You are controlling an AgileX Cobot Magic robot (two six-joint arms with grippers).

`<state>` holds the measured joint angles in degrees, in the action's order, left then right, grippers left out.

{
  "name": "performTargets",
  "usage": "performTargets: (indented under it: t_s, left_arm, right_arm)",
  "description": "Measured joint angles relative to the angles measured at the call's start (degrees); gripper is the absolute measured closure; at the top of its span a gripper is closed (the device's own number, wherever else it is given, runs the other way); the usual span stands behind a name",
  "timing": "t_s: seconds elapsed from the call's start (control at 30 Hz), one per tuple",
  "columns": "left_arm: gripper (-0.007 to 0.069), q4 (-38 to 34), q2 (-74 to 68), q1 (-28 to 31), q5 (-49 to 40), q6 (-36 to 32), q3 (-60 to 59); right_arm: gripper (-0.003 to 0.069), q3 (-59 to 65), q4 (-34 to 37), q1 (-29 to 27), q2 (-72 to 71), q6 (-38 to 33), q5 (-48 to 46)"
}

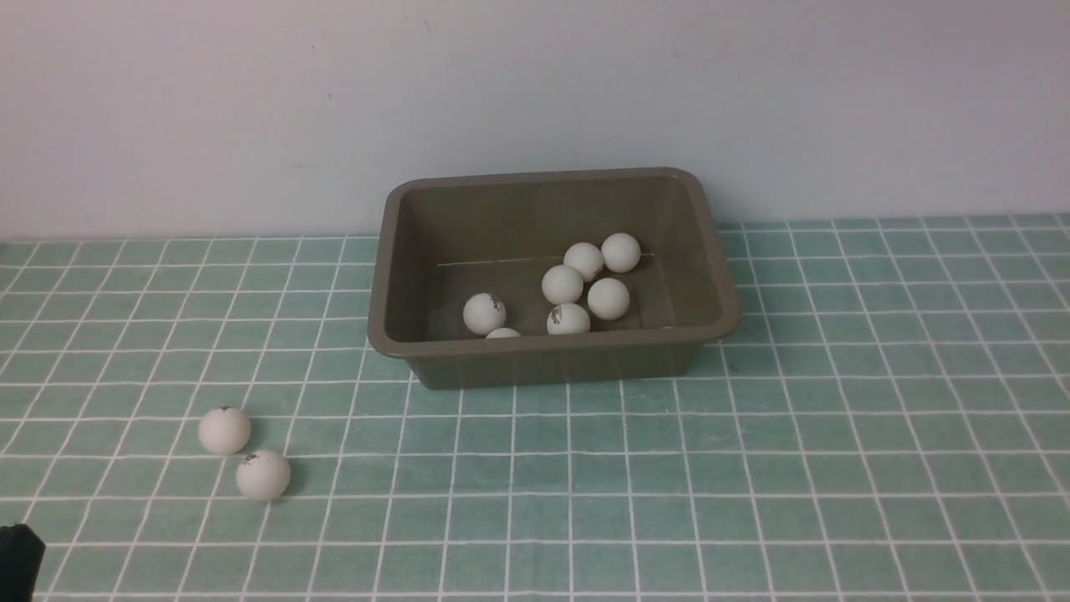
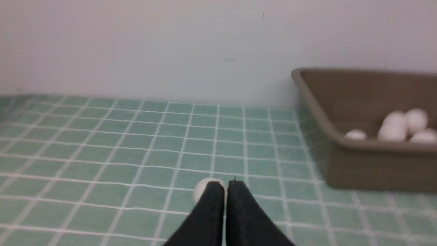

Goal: Put the table tennis balls in the box on the green coffee tablecloth.
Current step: 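Reach for and grasp a ping pong ball on the table beside the basket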

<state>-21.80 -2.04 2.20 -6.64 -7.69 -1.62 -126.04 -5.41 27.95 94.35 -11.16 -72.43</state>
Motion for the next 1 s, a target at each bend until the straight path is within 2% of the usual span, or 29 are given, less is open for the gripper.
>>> performTargets:
  t_s: [0.03,0.07,0.13,0.23,0.47,0.57,0.67,0.73,0.8,0.9,1.0]
  left_arm:
    - [0.0629,-4.92,0.00,0.00,0.91,3.50,0.00]
    - [0.0629,-6.33,0.00,0.00,1.04,4.50,0.00]
    - [0.0629,-13.71,0.00,0.00,3.10,8.40,0.00]
    - [0.0629,-21.59,0.00,0.00,5.65,10.12,0.00]
    - [0.0629,-33.18,0.00,0.00,10.60,10.89,0.00]
    - [0.0629,-36.54,0.00,0.00,12.60,10.69,0.58]
    - [0.0629,-32.16,0.00,0.00,11.54,5.62,4.31]
    - [0.0629,-25.41,-1.01,0.00,7.38,-0.76,9.62]
    - [0.0629,-21.70,-3.31,0.00,3.49,-4.73,14.11]
    - [0.0629,-17.38,-13.30,0.00,-6.90,-10.25,22.95]
    - [0.0629,-12.52,-24.94,0.00,-15.17,-12.36,29.88]
  right_arm:
    - [0.0673,1.66,-0.05,-0.70,-2.91,0.00,-0.08]
    - [0.0673,2.02,-0.05,-0.70,-3.49,0.09,-0.14]
    - [0.0673,6.89,-0.21,-1.72,-9.58,1.21,-0.39]
    - [0.0675,17.10,-0.21,-1.99,-16.41,2.20,-0.73]
    - [0.0675,42.98,-0.01,-1.99,-30.70,2.49,-0.37]
    - [0.0675,54.15,-0.01,-1.99,-40.57,2.77,5.00]
    - [0.0675,63.06,-0.01,-1.99,-48.62,4.84,8.79]
    - [0.0675,67.48,-0.20,-1.99,-52.11,6.14,9.40]
    - [0.0675,70.77,-0.38,-1.99,-54.26,6.70,9.55]
    - [0.0675,75.05,-0.43,-1.99,-56.38,7.14,9.69]
    - [0.0675,76.30,-0.57,-1.99,-57.41,8.61,9.60]
